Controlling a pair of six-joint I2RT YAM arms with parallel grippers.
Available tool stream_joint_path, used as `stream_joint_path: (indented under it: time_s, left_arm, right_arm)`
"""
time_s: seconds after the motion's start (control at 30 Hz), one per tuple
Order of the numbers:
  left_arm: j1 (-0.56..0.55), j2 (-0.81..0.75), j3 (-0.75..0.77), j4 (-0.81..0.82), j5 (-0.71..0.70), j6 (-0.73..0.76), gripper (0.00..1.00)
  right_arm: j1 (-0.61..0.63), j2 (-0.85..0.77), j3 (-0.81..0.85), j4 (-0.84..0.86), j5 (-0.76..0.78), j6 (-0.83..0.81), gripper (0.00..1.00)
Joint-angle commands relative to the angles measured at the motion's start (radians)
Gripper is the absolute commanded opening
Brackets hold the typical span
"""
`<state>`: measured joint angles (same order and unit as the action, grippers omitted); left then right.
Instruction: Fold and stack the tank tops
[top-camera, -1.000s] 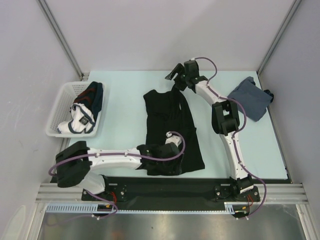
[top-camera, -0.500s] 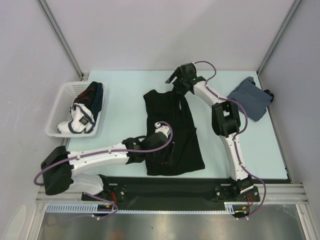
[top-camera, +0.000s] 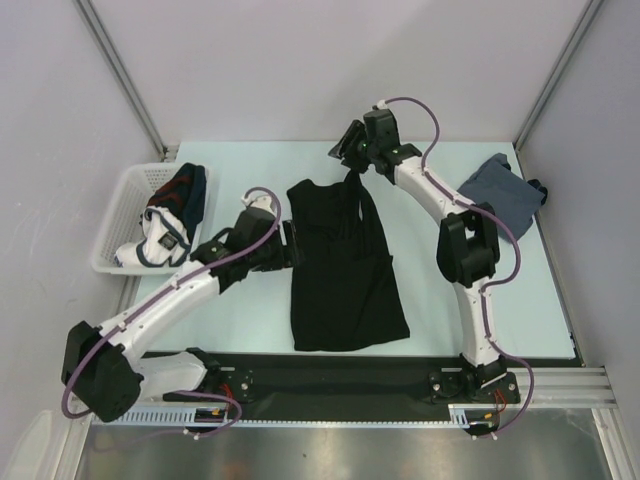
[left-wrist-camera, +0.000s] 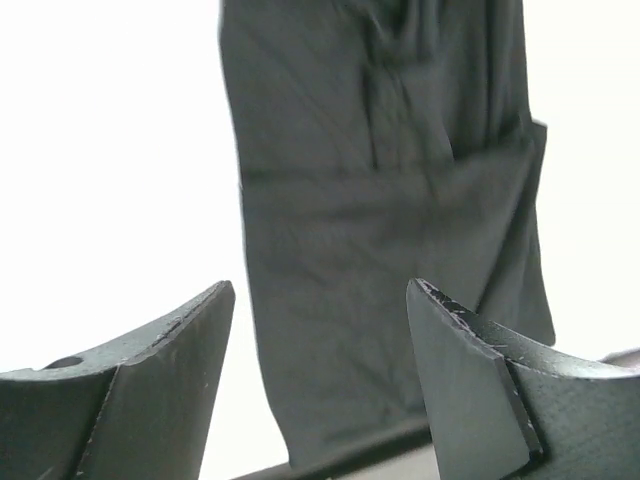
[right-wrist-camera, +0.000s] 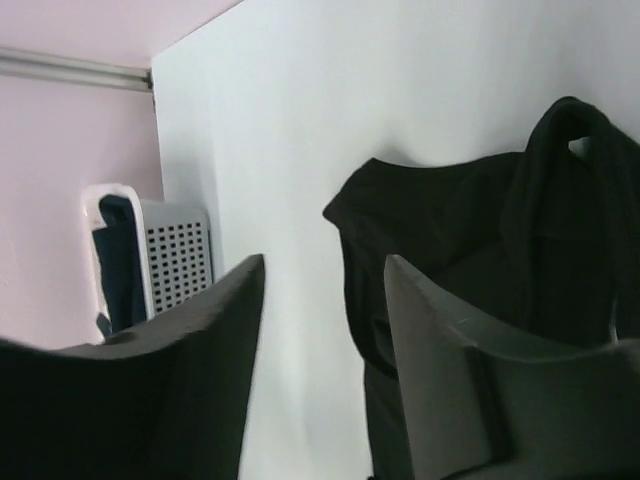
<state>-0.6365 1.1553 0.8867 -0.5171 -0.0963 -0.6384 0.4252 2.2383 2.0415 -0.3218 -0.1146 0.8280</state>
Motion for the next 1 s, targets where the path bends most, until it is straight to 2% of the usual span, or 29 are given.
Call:
stream_joint_path:
  time_s: [0.0, 0.13, 0.17, 0.3, 0.5, 0.67, 0.77, 0.97]
  left_arm:
    - [0.095, 0.069, 0.098, 0.061, 0.029, 0.055, 0.75]
    - [0.202, 0.188, 0.142, 0.169, 0.076, 0.049, 0.72]
    - [0.23, 0.217, 0.161, 0.19, 0.075, 0.052, 0.68]
    - [0.264, 0.381, 0.318, 0.223, 0.052, 0.077, 0.6]
    - [0.311, 0.642, 0.51, 0.247, 0.087, 0.062, 0.52]
    - [0.331, 0.836, 0.647, 0.23, 0.089, 0.048, 0.52]
    - [0.333, 0.911, 0.722, 0.232, 0.087, 0.048, 0.52]
    - [0.357, 1.035, 0.848, 0.227, 0.089, 0.051, 0.46]
  right_arm:
    - [-0.003, -0.1, -0.064, 0.024, -0.04, -0.144, 0.5]
    - [0.003, -0.117, -0.087, -0.022, -0.04, -0.242, 0.45]
    - [0.003, -0.121, -0.093, -0.036, -0.036, -0.25, 0.45]
    - [0.007, -0.193, -0.205, -0.019, -0.051, -0.273, 0.45]
    - [0.037, -0.442, -0.527, 0.053, -0.048, -0.314, 0.39]
    - [0.056, -0.708, -0.861, 0.159, -0.077, -0.293, 0.39]
    - [0.066, -0.802, -0.954, 0.171, -0.082, -0.291, 0.39]
    - [0.118, -1.037, -1.073, 0.046, -0.034, -0.328, 0.39]
